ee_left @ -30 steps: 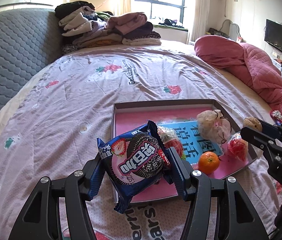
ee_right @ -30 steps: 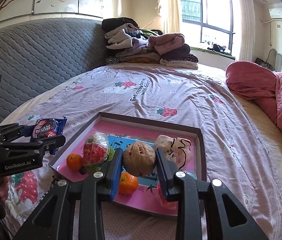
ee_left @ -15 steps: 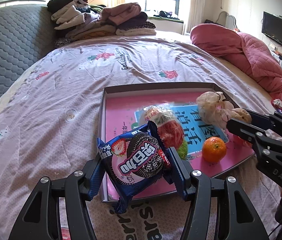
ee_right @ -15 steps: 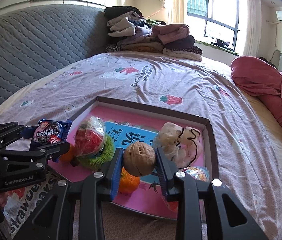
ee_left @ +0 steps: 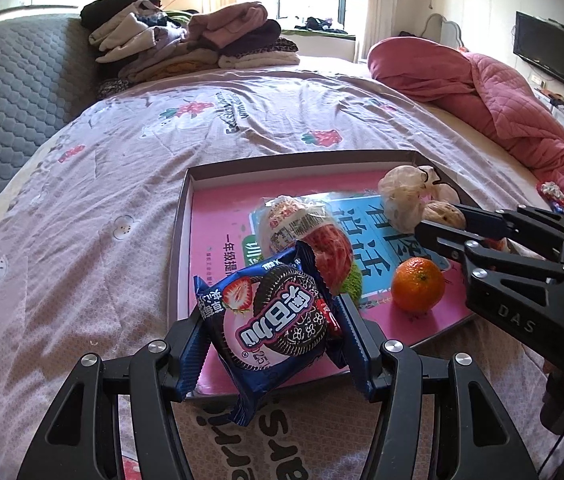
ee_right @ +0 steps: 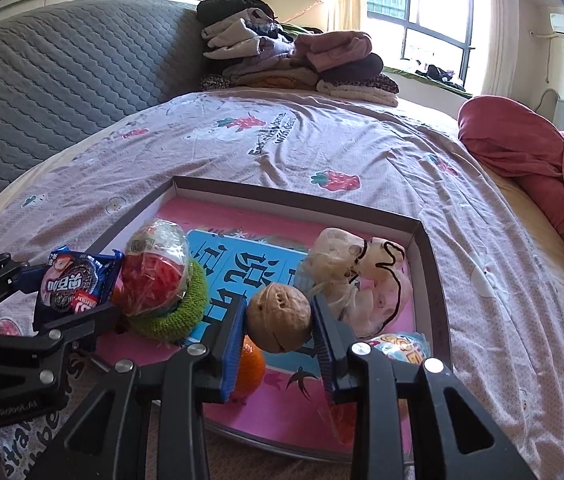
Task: Organize objects
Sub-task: 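Carry the cookie packet with the left tool over the box while the right tool carries the walnut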
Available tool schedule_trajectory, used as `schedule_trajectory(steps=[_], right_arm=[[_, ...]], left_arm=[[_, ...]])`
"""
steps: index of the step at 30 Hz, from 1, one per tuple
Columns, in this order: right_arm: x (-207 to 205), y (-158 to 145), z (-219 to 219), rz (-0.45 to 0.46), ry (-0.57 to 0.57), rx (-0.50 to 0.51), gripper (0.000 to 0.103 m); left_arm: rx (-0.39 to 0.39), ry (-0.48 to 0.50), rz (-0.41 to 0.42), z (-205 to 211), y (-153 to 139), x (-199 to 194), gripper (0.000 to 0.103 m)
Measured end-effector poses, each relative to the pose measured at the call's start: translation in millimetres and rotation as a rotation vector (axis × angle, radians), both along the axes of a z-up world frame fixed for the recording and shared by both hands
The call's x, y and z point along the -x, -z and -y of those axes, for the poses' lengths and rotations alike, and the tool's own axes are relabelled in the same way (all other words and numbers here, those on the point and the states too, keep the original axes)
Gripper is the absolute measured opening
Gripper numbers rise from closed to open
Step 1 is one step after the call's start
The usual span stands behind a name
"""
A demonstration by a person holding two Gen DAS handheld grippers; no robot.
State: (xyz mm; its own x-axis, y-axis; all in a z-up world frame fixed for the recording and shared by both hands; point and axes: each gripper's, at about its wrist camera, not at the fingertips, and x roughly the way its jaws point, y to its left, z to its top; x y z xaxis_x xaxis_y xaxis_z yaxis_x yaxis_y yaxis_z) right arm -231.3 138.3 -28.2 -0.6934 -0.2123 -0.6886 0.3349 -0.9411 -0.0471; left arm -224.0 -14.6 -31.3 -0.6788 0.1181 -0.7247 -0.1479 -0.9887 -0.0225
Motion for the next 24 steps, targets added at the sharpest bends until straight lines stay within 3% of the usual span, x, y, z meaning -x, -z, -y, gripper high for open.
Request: schedule_trajectory(steps=[8, 24], right_arm=[[9.9, 12.9, 0.8, 0.046, 0.008, -0.021, 0.033], [15.5, 18.0, -1.9, 0.048, 0.031, -0.069, 0.033]], left_arm=[[-0.002, 0.016, 0.0, -3.8, 2.2, -0.9, 0.061], [0.004, 0.017, -0.015, -8.2, 7.6, -2.9, 0.063]])
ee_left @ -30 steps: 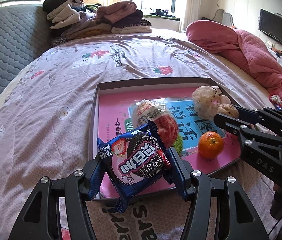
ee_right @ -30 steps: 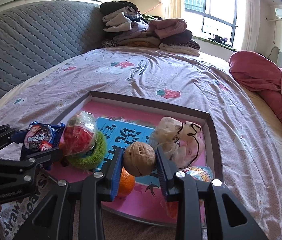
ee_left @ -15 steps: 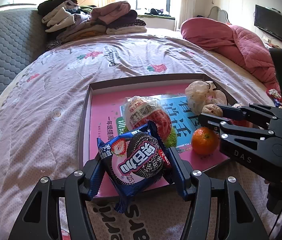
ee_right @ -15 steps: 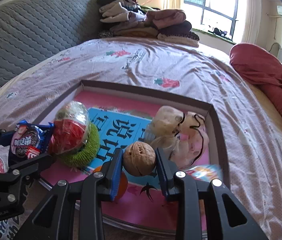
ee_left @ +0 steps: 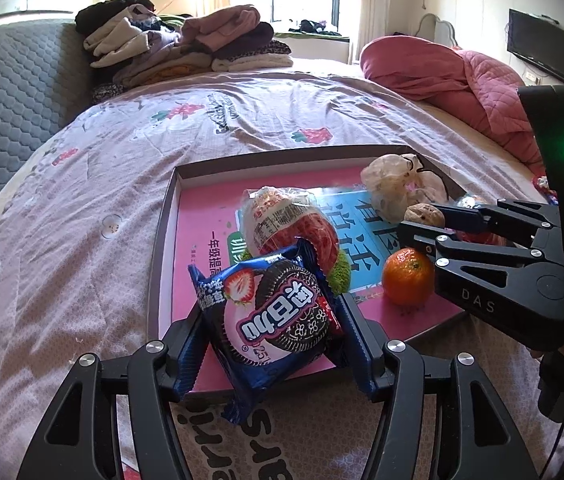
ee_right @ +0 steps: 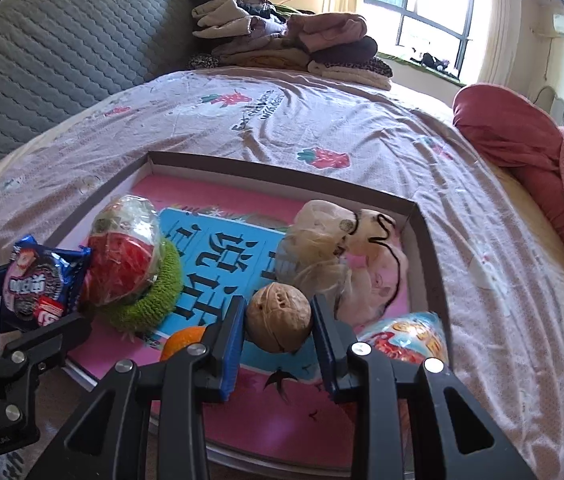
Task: Organize objects
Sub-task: 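Carry the cookie packet with the left tool over the box while the right tool carries the walnut, then open the left tool to drop the packet in the box while the right tool releases the walnut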
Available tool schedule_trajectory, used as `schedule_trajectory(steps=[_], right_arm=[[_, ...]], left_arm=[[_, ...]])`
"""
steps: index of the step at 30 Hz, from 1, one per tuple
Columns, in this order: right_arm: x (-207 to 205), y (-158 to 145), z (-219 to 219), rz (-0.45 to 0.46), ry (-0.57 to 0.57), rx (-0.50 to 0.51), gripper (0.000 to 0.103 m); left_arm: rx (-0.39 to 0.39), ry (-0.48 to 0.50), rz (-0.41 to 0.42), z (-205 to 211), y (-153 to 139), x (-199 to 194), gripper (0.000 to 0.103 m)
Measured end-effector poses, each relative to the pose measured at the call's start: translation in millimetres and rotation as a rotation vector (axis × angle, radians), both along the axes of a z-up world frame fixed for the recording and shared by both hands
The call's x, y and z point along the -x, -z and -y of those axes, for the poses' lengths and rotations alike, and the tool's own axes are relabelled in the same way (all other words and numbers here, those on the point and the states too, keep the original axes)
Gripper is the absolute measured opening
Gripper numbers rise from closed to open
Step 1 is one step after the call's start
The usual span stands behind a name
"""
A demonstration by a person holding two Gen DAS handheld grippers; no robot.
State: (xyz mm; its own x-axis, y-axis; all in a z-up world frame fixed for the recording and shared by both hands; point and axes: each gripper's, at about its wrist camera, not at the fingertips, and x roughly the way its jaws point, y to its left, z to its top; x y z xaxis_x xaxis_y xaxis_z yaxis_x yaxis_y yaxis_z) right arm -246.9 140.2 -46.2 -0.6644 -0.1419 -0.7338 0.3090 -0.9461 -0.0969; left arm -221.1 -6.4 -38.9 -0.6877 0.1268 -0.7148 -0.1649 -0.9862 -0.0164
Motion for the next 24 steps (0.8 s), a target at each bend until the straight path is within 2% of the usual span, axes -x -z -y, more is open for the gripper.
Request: schedule_trajectory(steps=[8, 24], right_arm=[[3.7, 0.0, -7.2, 0.021, 0.016, 0.029, 0.033], [5.9, 2.4, -9.6, 0.049, 0.019, 0.016, 0.033]], left_arm=[[-0.017, -0.002, 0.004, 0.6, -1.1, 0.3, 0.064], [-0.044, -0.003, 0.019, 3.8, -0.4, 1.2, 0.068]])
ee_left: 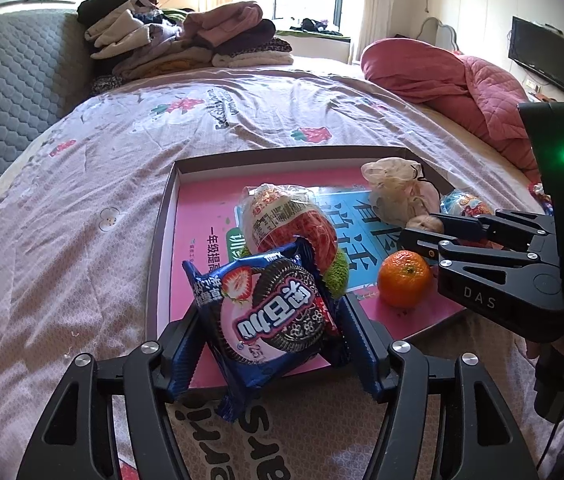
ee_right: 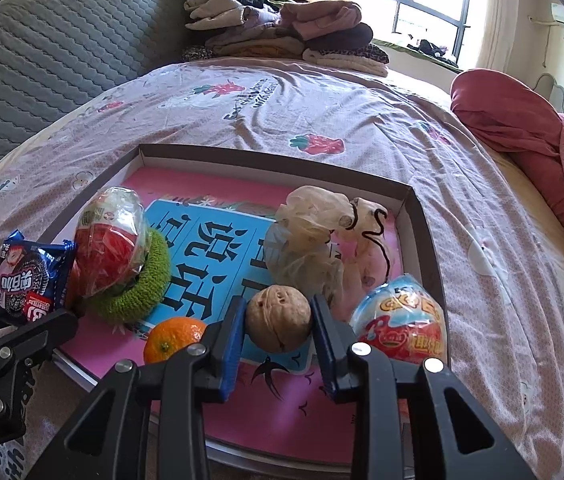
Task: Organize objects
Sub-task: 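Open the left tool to drop the packet in the box while the right tool releases the walnut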
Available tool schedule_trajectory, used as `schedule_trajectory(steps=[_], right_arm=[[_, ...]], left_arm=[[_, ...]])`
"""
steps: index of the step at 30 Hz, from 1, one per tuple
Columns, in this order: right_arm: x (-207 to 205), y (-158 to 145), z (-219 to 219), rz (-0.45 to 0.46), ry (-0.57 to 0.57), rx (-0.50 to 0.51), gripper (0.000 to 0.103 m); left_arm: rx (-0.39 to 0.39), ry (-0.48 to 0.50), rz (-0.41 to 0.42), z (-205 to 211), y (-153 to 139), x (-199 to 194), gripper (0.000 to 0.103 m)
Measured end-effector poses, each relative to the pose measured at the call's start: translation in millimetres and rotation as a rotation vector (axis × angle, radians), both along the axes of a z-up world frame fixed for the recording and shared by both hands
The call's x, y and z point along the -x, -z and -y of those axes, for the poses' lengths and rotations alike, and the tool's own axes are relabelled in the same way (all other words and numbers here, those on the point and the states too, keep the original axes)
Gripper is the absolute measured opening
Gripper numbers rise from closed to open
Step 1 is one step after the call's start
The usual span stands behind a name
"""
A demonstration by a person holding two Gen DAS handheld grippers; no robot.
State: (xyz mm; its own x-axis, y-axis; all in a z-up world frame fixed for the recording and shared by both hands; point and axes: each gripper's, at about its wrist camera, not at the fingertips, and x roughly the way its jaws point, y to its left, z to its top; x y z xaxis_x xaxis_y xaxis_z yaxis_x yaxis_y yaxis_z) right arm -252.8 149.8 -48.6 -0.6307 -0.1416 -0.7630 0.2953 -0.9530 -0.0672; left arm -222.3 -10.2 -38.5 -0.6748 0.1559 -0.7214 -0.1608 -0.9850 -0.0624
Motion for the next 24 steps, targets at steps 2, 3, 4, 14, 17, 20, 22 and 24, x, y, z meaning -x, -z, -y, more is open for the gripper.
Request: schedule_trajectory(steps=[2, 3, 4, 14, 17, 20, 22, 24], right_arm=[[-0.4, -0.8, -0.7, -0.003, -0.001, 0.001, 0.033], [-0.6, -1.6, -1.3, -0.008, 0.002, 0.001, 0.033], [-0.5, -2.0, -1.6, -0.01, 0.001, 0.001, 0.033], [-1.2, -5.1, -2.5, -0.017, 0.009, 0.0, 0.033], [-1.4, -6.9, -2.7, -0.022, 0.009, 0.004, 0.033], [-1.8, -8.5, -2.4, -0.024, 0.01, 0.006, 0.033], [-2.4, -9.5, -2.2, -0.026, 0.008, 0.006, 0.033], [-3.0, -10.5, -2.0, -0.029, 0.01, 0.006, 0.033]], left_arm=[[-0.016, -0.004, 0.004, 1.1, 0.4, -0.1, 0.069], [-0.021, -0.005, 0.003, 1.5, 0.4, -0.2, 0.069], [-0.021, -0.005, 0.003, 2.8, 0.5, -0.6, 0.07], [-0.02, -0.019, -0.006, 5.5, -1.4, -0.7, 0.074], [-0.025, -0.02, -0.007, 6.4, -2.1, -0.5, 0.075], [-0.023, -0.022, -0.013, 6.5, -3.7, -1.1, 0.075], [-0.025, -0.021, -0.015, 6.7, -4.6, -1.2, 0.075], [-0.026, -0.024, -0.014, 7.1, -4.9, -1.1, 0.075]])
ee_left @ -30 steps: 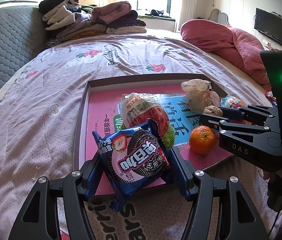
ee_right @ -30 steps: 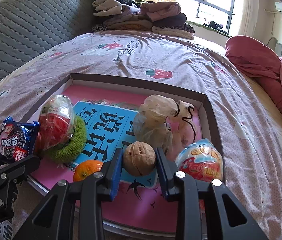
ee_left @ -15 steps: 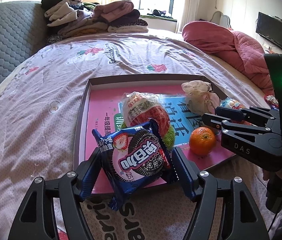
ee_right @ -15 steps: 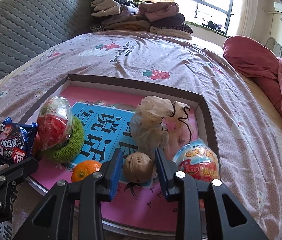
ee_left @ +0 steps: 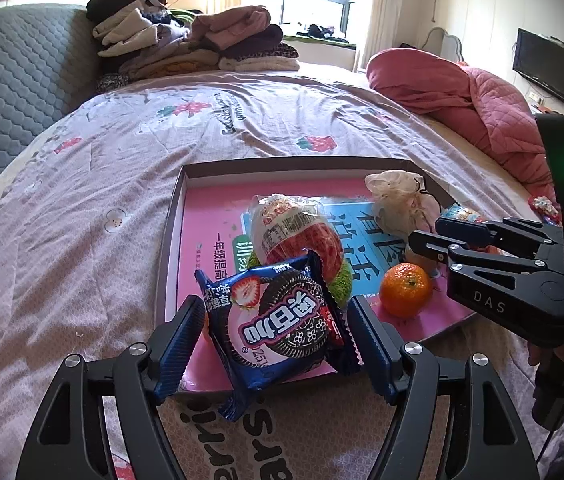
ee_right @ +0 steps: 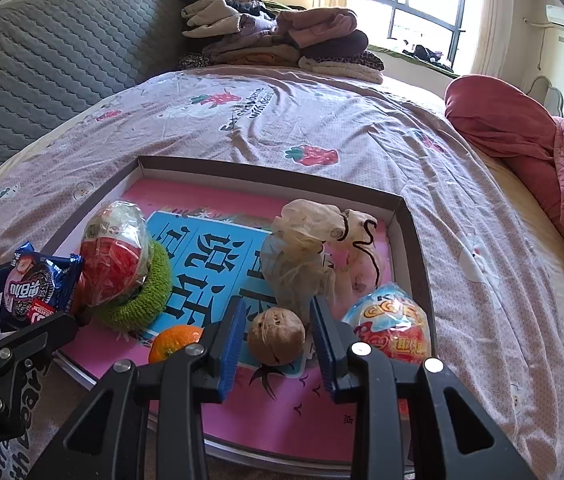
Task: Organize objects
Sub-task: 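Open the left tool to drop the packet in the box while the right tool releases the walnut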
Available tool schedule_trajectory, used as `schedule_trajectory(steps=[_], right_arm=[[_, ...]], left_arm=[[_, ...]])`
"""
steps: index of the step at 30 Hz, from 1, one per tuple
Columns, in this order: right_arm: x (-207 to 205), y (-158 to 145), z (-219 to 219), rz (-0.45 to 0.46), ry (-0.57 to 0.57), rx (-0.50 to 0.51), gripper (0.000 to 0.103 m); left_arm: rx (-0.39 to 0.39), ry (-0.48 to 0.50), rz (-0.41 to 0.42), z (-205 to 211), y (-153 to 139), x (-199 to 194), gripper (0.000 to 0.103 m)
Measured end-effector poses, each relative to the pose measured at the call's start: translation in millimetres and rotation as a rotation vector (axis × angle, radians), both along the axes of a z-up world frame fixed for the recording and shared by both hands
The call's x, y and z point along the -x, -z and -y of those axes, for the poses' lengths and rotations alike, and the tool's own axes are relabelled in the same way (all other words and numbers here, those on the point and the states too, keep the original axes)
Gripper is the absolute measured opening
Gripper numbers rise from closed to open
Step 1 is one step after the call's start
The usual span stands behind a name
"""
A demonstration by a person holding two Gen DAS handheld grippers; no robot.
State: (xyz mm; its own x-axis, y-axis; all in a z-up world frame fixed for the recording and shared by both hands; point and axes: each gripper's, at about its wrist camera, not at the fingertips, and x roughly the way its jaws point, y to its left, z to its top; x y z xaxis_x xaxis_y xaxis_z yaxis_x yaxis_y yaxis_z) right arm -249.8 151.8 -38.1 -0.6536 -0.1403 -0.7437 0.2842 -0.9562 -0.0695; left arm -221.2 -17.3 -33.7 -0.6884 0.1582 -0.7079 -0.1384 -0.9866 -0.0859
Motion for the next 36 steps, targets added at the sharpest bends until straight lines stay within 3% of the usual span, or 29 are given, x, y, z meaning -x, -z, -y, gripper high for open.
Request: schedule_trajectory(steps=[36], right_arm=[[-10.2, -27.5, -8.3, -0.048, 0.01, 0.046, 0.037]], left_arm=[[0.014, -0.021, -0.053, 8.0, -30.5, -10.9, 0.075]])
